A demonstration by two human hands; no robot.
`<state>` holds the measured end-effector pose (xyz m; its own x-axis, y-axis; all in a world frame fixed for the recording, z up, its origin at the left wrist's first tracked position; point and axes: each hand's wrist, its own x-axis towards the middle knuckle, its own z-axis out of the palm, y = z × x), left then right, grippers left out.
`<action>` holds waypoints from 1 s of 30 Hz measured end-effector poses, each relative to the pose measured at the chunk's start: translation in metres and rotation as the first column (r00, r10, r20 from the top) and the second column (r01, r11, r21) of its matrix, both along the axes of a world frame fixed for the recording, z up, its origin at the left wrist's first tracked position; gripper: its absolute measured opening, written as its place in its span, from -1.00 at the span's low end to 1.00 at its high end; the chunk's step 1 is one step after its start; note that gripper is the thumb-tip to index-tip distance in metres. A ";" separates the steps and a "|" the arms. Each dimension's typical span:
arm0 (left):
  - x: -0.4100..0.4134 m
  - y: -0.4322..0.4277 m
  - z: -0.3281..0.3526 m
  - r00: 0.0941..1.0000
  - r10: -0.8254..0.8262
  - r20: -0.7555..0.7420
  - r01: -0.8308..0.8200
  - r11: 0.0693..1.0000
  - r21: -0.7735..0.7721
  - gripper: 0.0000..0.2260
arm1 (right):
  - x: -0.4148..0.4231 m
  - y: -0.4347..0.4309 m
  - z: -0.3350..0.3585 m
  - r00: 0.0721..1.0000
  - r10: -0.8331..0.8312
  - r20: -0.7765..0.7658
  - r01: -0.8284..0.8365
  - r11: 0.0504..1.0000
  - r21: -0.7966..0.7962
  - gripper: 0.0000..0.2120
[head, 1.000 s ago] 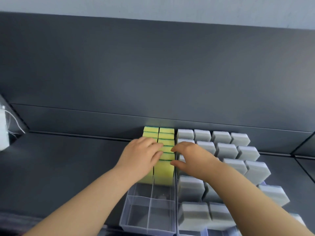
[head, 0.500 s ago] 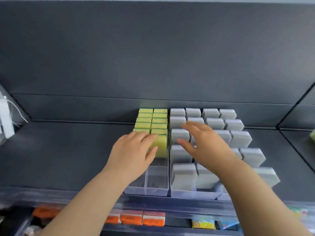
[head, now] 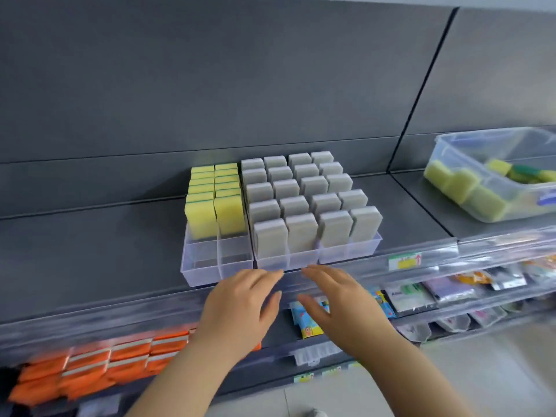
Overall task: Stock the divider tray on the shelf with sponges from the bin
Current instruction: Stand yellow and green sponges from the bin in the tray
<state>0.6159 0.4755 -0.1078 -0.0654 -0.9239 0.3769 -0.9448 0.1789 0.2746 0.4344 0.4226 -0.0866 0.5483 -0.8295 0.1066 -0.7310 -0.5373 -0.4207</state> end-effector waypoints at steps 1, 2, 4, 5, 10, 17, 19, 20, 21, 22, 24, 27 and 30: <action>-0.013 0.000 -0.009 1.000 -0.021 0.003 0.021 0.999 0.030 -0.67 | -0.012 0.004 -0.009 1.000 -0.018 -0.021 0.019 0.999 0.031 -0.51; -0.025 -0.001 -0.016 0.999 -0.041 0.010 0.041 0.998 0.054 -0.67 | -0.026 0.006 -0.017 0.999 -0.044 -0.031 0.045 0.998 0.053 -0.51; -0.051 -0.010 -0.023 0.996 -0.082 0.028 0.079 0.993 0.082 -0.66 | -0.059 0.006 -0.026 0.993 -0.114 -0.038 0.117 0.990 0.073 -0.52; -0.066 -0.017 -0.024 0.994 -0.102 0.045 0.098 0.991 0.086 -0.66 | -0.079 0.004 -0.028 0.987 -0.153 -0.040 0.156 0.985 0.077 -0.53; -0.162 -0.062 -0.009 0.973 -0.203 0.115 0.198 0.979 0.047 -0.64 | -0.185 -0.018 -0.022 0.956 -0.292 -0.041 0.293 0.956 0.019 -0.52; -0.339 -0.141 0.012 0.955 -0.284 0.088 0.287 0.958 -0.021 -0.63 | -0.379 -0.056 0.004 0.898 -0.428 -0.104 0.427 0.904 -0.030 -0.51; -0.380 -0.164 0.023 0.952 -0.286 0.107 0.293 0.955 -0.054 -0.62 | -0.430 -0.069 0.016 0.879 -0.467 -0.101 0.463 0.884 -0.063 -0.50; -0.395 -0.173 0.029 0.953 -0.280 0.120 0.289 0.955 -0.072 -0.61 | -0.449 -0.076 0.023 0.870 -0.484 -0.099 0.477 0.875 -0.087 -0.50; -0.410 -0.182 0.037 0.953 -0.277 0.126 0.288 0.953 -0.087 -0.61 | -0.467 -0.084 0.029 0.861 -0.500 -0.091 0.491 0.865 -0.106 -0.49; -0.423 -0.192 0.044 0.954 -0.274 0.125 0.287 0.952 -0.104 -0.61 | -0.483 -0.094 0.035 0.856 -0.512 -0.074 0.503 0.857 -0.114 -0.49; -0.442 -0.211 0.056 0.957 -0.267 0.113 0.282 0.949 -0.142 -0.61 | -0.506 -0.117 0.047 0.858 -0.512 -0.039 0.504 0.854 -0.127 -0.48; -0.455 -0.246 0.066 0.965 -0.248 0.090 0.262 0.941 -0.214 -0.62 | -0.527 -0.157 0.063 0.867 -0.498 0.035 0.497 0.855 -0.148 -0.49; -0.453 -0.292 0.069 0.978 -0.196 0.066 0.207 0.943 -0.262 -0.61 | -0.538 -0.206 0.074 0.866 -0.493 0.088 0.501 0.849 -0.171 -0.51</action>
<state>0.1629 0.1837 -0.0391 -0.2588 -0.7562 0.6010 -0.8902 0.4282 0.1555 -0.1040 0.2162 -0.0126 0.0603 -0.9536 0.2949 -0.9057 -0.1765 -0.3854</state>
